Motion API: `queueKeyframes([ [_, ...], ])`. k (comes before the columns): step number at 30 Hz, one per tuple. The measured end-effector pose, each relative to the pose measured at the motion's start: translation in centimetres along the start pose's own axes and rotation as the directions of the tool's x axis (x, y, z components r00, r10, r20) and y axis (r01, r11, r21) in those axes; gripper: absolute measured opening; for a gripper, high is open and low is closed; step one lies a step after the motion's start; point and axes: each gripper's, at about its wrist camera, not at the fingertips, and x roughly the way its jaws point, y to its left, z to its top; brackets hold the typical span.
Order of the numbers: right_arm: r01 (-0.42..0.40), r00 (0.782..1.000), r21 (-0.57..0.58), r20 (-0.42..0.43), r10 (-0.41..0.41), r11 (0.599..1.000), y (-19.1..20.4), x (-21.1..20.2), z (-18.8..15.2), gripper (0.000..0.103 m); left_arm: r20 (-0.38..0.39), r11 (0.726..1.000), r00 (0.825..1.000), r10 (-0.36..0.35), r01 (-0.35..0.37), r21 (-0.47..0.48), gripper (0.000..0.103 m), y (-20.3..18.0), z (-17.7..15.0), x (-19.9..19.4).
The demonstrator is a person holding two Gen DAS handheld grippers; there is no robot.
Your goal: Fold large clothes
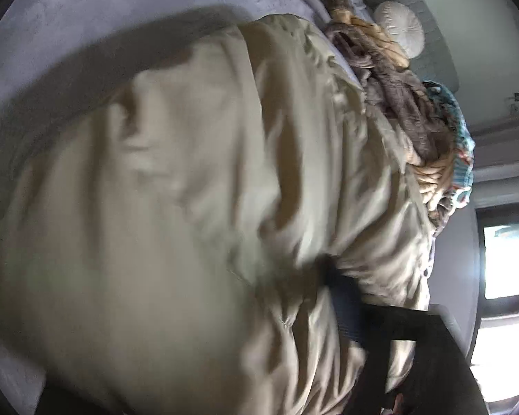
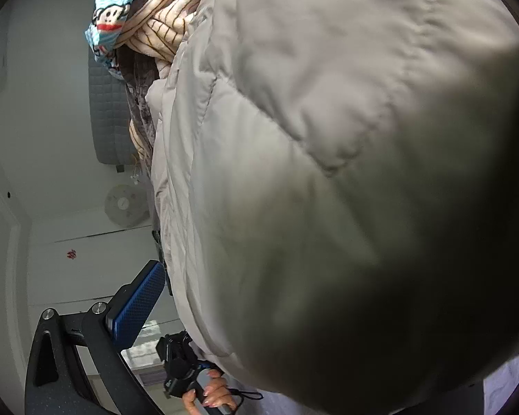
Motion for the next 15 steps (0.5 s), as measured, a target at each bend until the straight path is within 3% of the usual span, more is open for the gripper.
queueKeyframes([
  [1,-0.001,1.0,0.008,0.002,0.001,1.0,0.0,-0.1,0.0,0.101,0.01,1.0,1.0,-0.003,0.003,0.022,0.037,-0.4,0.1,-0.3],
  [4,0.041,0.999,0.038,0.005,-0.042,0.998,-0.5,-0.5,0.1,0.053,0.054,0.989,0.998,0.024,-0.031,0.145,0.022,-2.5,-0.2,-1.6],
  [5,0.033,0.999,0.045,0.008,-0.034,0.998,-0.7,-0.7,0.1,0.042,0.066,0.981,0.997,0.034,-0.046,0.19,0.021,-3.2,-0.3,-2.0],
  [7,0.017,1.0,0.029,0.017,-0.017,0.999,-0.3,-1.2,-0.1,0.031,0.089,0.962,0.995,0.048,-0.07,0.265,0.018,-4.6,-0.7,-3.0],
  [10,-0.004,1.0,-0.009,0.01,0.004,1.0,0.5,-2.2,-0.5,0.024,0.113,0.937,0.993,0.046,-0.082,0.339,0.017,-6.1,-1.2,-4.5],
  [15,-0.014,1.0,-0.061,-0.017,0.013,0.998,1.5,-4.8,-1.9,0.023,0.096,0.913,0.994,0.046,-0.081,0.399,0.017,-6.9,-3.2,-7.5],
])
